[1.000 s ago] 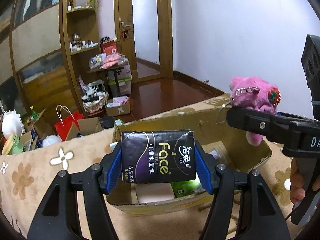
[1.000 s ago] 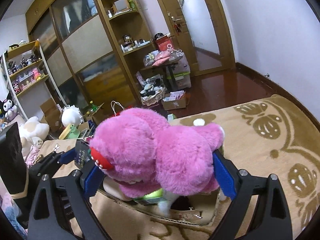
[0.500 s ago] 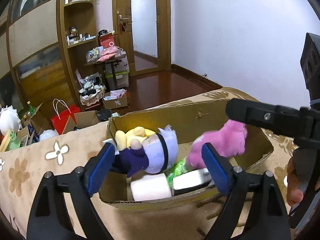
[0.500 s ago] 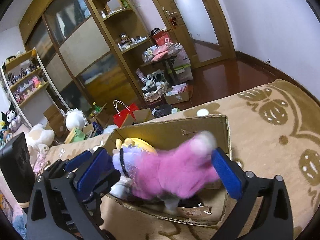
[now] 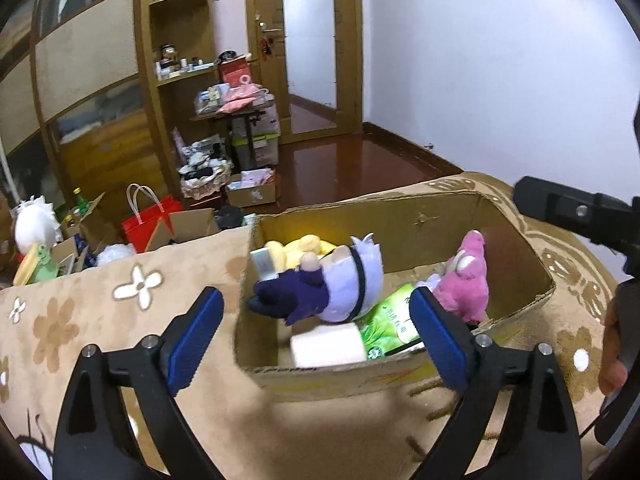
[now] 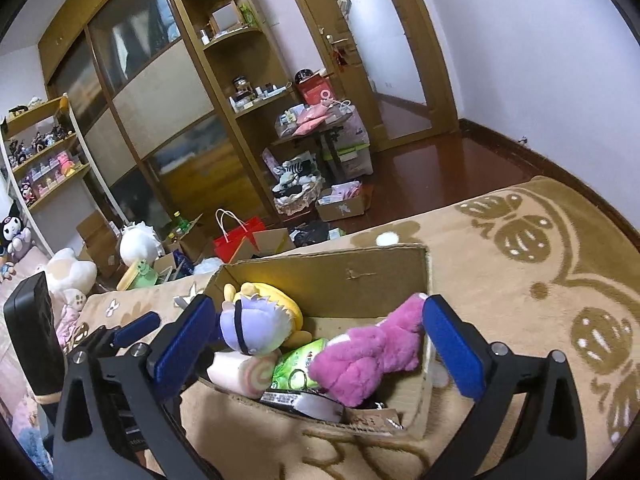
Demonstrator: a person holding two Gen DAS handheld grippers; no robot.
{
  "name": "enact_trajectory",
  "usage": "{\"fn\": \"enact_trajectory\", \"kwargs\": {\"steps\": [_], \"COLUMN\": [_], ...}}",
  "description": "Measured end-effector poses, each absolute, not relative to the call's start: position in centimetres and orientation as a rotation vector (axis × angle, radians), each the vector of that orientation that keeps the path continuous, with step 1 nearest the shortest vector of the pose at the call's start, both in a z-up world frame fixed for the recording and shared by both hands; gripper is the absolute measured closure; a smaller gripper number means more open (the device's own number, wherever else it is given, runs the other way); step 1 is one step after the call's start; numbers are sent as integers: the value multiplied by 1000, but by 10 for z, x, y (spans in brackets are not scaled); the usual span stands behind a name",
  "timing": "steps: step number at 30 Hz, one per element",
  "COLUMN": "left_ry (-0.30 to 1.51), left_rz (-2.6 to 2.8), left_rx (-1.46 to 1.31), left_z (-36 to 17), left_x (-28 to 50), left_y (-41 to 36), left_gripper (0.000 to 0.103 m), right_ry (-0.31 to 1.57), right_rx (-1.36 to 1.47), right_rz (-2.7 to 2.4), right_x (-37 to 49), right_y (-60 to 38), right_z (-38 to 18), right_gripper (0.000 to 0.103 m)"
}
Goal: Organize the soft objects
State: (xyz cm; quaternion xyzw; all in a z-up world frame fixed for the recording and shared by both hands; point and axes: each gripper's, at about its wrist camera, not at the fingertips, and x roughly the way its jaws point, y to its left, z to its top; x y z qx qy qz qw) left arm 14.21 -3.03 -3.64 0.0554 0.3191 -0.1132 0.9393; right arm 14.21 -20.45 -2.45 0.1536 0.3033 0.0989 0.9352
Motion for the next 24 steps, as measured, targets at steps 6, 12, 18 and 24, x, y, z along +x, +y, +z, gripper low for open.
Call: {"fn": "enact_trajectory", "kwargs": {"steps": [6, 12, 18, 24], "left_ry": [638, 599, 548, 511], "left_rz": [-194, -157, -140, -134], "left_rx": [88, 71, 13, -7], "left_z": [-19, 5, 35, 56], "left_x": [125, 99, 71, 35], "left_y": [-18, -3, 15, 31], "left_gripper": [6, 4, 4, 4], "right_ry": [600, 588, 572, 537], "right_rx": [312, 290, 277, 256], "right_rz": [182, 172, 161, 152], "right_x": [122, 93, 59, 24], "right_y": [-209, -209, -209, -208], "right_z": [-10, 6, 18, 34], "right_gripper": [0, 0, 0, 0]}}
